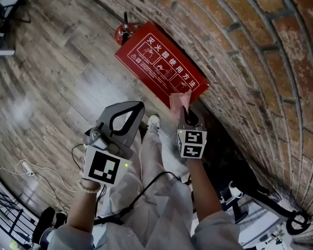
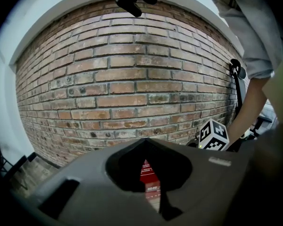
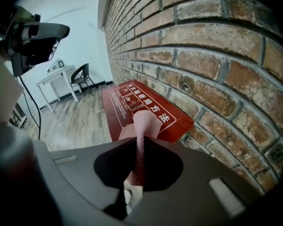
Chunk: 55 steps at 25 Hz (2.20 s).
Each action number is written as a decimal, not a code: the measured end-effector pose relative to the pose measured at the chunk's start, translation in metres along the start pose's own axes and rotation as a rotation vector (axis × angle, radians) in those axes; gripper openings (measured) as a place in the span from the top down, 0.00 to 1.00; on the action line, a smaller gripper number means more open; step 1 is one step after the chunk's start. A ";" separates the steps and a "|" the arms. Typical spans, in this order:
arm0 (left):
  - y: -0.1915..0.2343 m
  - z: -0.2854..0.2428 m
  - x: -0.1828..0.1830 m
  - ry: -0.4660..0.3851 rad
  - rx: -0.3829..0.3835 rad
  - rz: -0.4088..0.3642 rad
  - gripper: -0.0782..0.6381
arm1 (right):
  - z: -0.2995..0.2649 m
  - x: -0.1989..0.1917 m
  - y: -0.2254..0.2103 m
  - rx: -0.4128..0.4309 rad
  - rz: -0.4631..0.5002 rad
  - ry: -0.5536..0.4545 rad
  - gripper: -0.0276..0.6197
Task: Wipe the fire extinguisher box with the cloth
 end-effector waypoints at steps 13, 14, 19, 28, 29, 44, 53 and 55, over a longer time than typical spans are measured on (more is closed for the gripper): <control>0.044 0.077 0.096 -0.101 0.154 -0.012 0.89 | 0.098 0.133 0.023 0.079 0.012 -0.244 0.91; 0.044 0.084 0.103 -0.111 0.156 -0.004 0.89 | 0.109 0.142 0.025 0.080 0.014 -0.261 0.91; 0.040 0.116 0.131 -0.128 0.166 0.004 0.89 | 0.159 0.181 0.034 0.058 0.077 -0.366 0.91; 0.035 0.157 0.157 -0.156 0.198 0.025 0.89 | 0.232 0.219 0.063 0.073 0.192 -0.485 0.91; 0.036 0.160 0.161 -0.168 0.205 0.032 0.89 | 0.238 0.224 0.065 0.080 0.201 -0.499 0.91; 0.042 0.175 0.176 -0.186 0.220 0.052 0.89 | 0.272 0.253 0.101 0.157 0.287 -0.547 0.91; 0.048 0.168 0.184 -0.213 0.209 0.039 0.89 | 0.271 0.256 0.100 0.154 0.319 -0.529 0.92; 0.048 0.168 0.185 -0.216 0.208 0.038 0.89 | 0.269 0.256 0.100 0.150 0.326 -0.513 0.92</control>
Point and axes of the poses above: the fingertips, and each gripper's own axes: z backward along the fingers, y to its left, x out of its top, the point moved 6 cm from there along z, backward along the fingers, and after that the axes turned 7 degrees about x, right-handed, at the moved point
